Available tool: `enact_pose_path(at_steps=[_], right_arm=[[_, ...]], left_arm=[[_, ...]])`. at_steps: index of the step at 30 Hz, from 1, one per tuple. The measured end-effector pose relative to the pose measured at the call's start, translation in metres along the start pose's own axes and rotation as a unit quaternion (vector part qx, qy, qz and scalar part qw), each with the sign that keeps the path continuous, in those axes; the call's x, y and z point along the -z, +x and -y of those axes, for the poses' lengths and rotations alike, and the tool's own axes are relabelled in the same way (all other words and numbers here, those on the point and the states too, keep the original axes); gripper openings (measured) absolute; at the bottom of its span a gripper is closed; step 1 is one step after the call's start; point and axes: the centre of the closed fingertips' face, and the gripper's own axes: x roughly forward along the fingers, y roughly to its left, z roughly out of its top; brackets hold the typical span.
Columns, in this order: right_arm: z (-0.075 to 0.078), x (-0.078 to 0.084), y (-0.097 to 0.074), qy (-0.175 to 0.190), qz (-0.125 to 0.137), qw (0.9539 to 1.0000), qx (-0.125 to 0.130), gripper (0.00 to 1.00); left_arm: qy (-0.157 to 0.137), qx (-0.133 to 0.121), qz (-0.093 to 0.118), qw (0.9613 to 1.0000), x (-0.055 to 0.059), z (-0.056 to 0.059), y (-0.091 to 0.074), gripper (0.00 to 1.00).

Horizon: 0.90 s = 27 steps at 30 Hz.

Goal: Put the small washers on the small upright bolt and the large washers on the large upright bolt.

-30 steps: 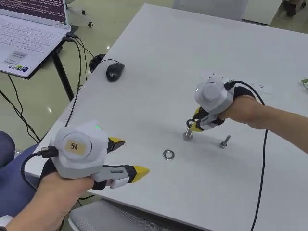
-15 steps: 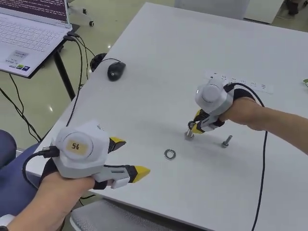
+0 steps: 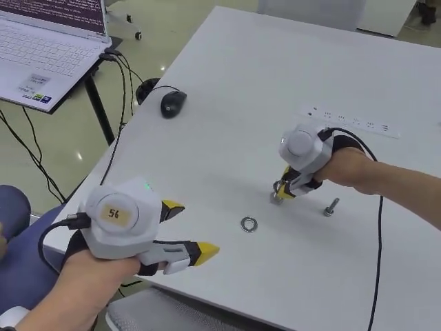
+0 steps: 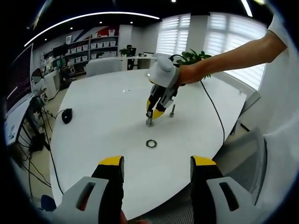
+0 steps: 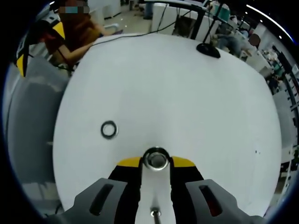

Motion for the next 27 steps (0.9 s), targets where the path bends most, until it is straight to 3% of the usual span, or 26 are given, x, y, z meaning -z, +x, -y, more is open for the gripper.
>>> enact_pose_path(at_steps=[12, 27], right_arm=[[0.007, 0.01, 0.027, 0.032, -0.016, 0.9993, 0.008, 0.24], [0.0, 0.019, 0.026, 0.084, -0.005, 0.9963, 0.016, 0.24]], left_arm=[[0.0, 0.003, -0.004, 1.0, 0.001, 0.002, 0.001, 0.56], [-0.001, -0.003, -0.002, 1.0, 0.001, 0.0, -0.003, 0.56]])
